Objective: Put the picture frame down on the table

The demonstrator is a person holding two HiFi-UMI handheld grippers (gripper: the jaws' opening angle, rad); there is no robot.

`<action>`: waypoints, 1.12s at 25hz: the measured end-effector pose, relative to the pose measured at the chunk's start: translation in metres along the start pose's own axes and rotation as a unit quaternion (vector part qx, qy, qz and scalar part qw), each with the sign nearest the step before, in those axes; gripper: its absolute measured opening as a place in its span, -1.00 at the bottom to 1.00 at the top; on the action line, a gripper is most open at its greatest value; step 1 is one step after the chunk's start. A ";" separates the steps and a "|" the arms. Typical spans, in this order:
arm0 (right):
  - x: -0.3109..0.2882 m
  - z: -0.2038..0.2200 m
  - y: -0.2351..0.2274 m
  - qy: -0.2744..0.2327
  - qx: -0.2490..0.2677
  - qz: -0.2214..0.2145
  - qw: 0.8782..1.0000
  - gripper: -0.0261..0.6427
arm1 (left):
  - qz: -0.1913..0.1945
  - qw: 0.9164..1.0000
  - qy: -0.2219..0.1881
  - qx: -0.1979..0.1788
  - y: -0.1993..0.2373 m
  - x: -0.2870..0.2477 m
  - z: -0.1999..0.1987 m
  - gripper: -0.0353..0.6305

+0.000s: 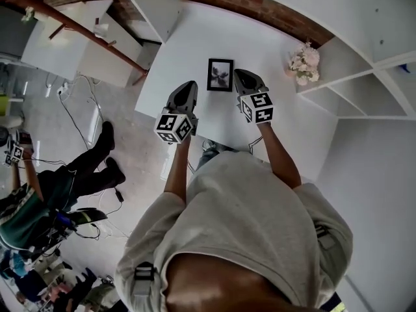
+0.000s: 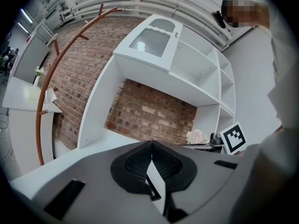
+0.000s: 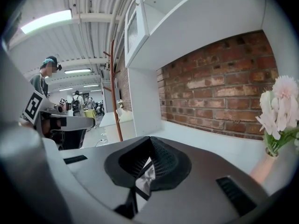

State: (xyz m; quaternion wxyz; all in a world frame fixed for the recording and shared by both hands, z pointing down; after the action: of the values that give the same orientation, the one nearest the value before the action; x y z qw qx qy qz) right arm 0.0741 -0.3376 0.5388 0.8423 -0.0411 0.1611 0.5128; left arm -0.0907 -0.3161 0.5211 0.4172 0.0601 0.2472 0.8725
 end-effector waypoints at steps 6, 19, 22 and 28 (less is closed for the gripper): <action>0.005 -0.027 0.000 -0.026 0.008 0.007 1.000 -0.85 | 0.009 1.000 -0.018 -0.022 -0.009 0.000 -0.026 -0.85; 0.015 -0.064 -0.003 -0.064 0.026 0.014 0.997 -0.85 | 0.018 0.997 -0.050 -0.049 -0.025 0.002 -0.059 -0.85; 0.018 -0.067 -0.003 -0.067 0.029 0.016 0.997 -0.85 | 0.019 0.997 -0.054 -0.051 -0.028 0.003 -0.062 -0.85; 0.018 -0.065 -0.003 -0.070 0.026 0.017 0.997 -0.85 | 0.018 0.997 -0.057 -0.052 -0.028 0.003 -0.062 -0.85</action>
State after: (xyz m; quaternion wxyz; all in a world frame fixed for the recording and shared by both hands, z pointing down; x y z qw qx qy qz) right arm 0.0694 -0.3390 0.4709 0.8432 0.0198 0.1160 0.5245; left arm -0.0929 -0.3226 0.4533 0.4172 0.0920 0.1764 0.8868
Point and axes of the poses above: the fingertips, and each gripper's own axes: x backward along the fingers, y to its left, z out of its underside, the point moved 2 cm from there along x, backward along the fingers, and after that the axes turned 11 degrees about x, right-handed, at the moved point
